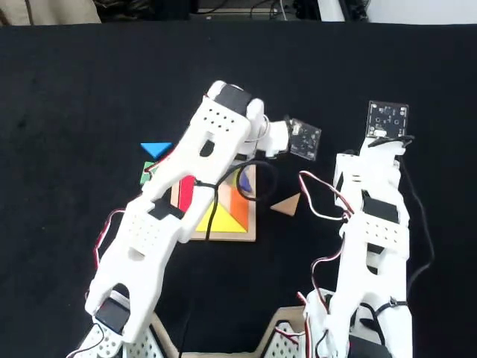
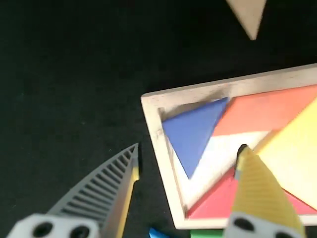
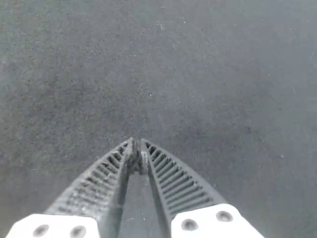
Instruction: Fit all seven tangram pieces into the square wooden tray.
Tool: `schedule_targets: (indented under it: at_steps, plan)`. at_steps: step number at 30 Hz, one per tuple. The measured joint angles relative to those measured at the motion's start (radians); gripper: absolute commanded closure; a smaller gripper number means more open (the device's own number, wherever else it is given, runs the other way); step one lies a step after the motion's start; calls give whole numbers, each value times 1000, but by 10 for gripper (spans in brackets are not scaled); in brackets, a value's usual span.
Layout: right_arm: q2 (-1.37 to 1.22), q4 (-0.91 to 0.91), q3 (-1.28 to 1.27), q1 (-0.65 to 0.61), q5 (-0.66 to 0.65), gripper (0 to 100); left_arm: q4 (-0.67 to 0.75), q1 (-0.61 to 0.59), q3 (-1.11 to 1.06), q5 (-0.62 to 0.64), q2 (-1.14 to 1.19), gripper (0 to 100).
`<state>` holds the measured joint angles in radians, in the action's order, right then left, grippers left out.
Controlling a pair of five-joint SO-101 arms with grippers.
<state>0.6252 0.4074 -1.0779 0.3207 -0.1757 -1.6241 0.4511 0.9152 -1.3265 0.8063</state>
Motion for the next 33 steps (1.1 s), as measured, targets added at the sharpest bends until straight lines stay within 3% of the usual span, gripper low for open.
schedule_targets:
  at_steps: [4, 10, 13, 16, 20, 26, 33]
  plan:
    - [0, 0, 0, 0, 0, 986, -106, -29, 132, 18, 2, 694]
    - [-2, 124, 26, -14, 0, 987, -129, -175, 146, 203, -140, 694]
    - [0, 255, 109, -89, -15, 988, -129, -261, 43, 296, -276, 695]
    - [0, 422, 218, -215, -118, 988, -129, -358, -129, 379, -428, 705]
    - [-15, 620, 379, -419, -204, 988, -120, -486, -407, 508, -626, 791]
    - [-221, 706, 568, -667, -213, 988, 140, -700, -862, 832, -864, 842]
    - [-566, 712, 773, -790, -213, 988, 488, -720, -1462, 1200, -1056, 944]
